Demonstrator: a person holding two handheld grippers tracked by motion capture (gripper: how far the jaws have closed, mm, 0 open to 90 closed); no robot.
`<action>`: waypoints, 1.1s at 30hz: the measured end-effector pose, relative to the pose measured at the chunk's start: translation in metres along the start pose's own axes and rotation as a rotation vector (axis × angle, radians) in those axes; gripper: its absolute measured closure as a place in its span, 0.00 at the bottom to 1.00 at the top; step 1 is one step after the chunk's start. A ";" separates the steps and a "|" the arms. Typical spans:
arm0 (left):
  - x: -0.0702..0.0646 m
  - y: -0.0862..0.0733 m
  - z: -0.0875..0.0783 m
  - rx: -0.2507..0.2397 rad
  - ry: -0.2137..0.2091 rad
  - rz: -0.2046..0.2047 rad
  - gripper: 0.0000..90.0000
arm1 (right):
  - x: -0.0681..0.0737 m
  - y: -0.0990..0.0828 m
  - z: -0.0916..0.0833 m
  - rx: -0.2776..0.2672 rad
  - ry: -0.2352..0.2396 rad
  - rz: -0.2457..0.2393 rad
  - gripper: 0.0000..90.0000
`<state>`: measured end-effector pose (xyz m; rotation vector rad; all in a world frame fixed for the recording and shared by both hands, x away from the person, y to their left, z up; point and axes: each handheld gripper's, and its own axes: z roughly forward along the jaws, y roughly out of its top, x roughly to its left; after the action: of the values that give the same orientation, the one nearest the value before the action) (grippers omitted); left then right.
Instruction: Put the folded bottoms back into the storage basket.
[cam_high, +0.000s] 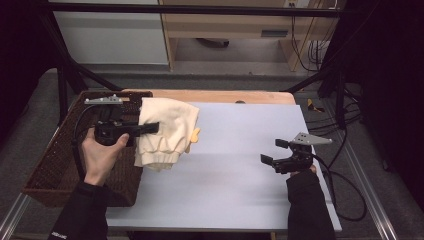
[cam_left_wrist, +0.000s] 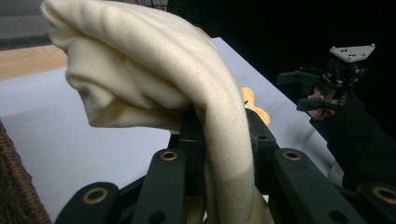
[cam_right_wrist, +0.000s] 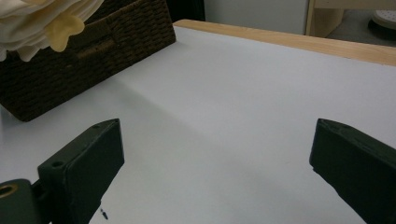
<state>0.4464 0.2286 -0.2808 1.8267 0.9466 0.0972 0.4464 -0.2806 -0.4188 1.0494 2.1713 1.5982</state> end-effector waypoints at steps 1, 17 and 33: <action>0.000 0.000 -0.001 0.000 0.001 0.001 0.81 | 0.000 0.000 0.000 0.000 0.000 0.000 0.04; 0.008 0.007 -0.021 -0.019 0.029 -0.008 0.81 | 0.000 0.000 0.000 -0.002 -0.002 0.002 0.04; 0.015 0.010 -0.044 -0.033 0.066 -0.007 0.81 | 0.000 0.000 -0.001 -0.002 -0.002 0.002 0.04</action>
<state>0.4416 0.2703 -0.2575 1.7995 0.9922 0.1689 0.4460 -0.2809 -0.4185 1.0530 2.1671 1.5991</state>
